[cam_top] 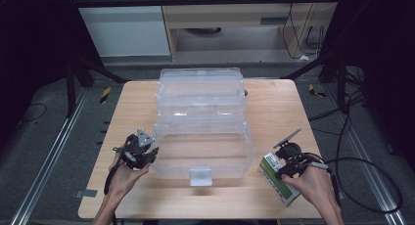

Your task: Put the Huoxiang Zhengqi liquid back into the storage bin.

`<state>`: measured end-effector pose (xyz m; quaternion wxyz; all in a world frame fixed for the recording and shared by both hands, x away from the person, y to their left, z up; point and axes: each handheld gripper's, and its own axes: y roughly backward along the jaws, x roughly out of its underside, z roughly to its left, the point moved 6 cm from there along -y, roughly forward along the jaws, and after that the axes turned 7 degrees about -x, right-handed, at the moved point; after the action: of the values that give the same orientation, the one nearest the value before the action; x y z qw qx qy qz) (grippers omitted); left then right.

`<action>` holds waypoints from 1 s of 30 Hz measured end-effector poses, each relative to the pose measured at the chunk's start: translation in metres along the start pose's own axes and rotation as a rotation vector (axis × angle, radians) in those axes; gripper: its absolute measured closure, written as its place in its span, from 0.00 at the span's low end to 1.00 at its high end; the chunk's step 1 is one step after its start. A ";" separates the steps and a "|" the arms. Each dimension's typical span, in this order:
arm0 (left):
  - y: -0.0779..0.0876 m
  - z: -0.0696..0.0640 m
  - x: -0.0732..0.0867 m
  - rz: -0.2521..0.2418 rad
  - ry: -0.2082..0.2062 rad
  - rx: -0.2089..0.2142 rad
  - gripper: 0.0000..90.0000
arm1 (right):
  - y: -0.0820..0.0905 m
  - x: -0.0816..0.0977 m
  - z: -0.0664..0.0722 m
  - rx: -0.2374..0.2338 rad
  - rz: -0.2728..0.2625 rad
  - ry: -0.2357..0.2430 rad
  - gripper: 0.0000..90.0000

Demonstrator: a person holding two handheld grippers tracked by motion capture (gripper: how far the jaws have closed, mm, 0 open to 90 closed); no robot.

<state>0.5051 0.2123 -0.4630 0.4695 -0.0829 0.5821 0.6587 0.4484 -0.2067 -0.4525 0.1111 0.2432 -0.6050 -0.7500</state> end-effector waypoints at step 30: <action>0.000 0.001 -0.002 0.002 -0.003 -0.009 0.73 | 0.062 -0.024 -0.004 0.034 -0.201 0.025 0.72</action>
<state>0.5068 0.2120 -0.4618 0.4691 -0.0834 0.5787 0.6618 0.4632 -0.2142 -0.3881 0.0387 0.3138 -0.5887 -0.7440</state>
